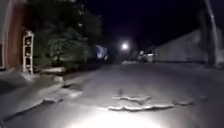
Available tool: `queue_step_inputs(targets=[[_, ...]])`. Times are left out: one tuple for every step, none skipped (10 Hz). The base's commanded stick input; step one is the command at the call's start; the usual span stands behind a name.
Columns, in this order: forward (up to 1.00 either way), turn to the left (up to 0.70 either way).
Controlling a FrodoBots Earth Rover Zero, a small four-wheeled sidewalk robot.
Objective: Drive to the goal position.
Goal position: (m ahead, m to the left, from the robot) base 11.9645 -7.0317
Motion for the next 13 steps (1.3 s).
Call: queue_step_inputs(targets=[[1.0, 0.0], [1.0, 0.0], [1.0, 0.0], [1.0, 0.0], [1.0, 0.0], [1.0, 0.0], [1.0, 0.0], [1.0, -0.07], [1.0, -0.18], [1.0, -0.4], [1.0, -0.4], [1.0, -0.4], [1.0, -0.4]])
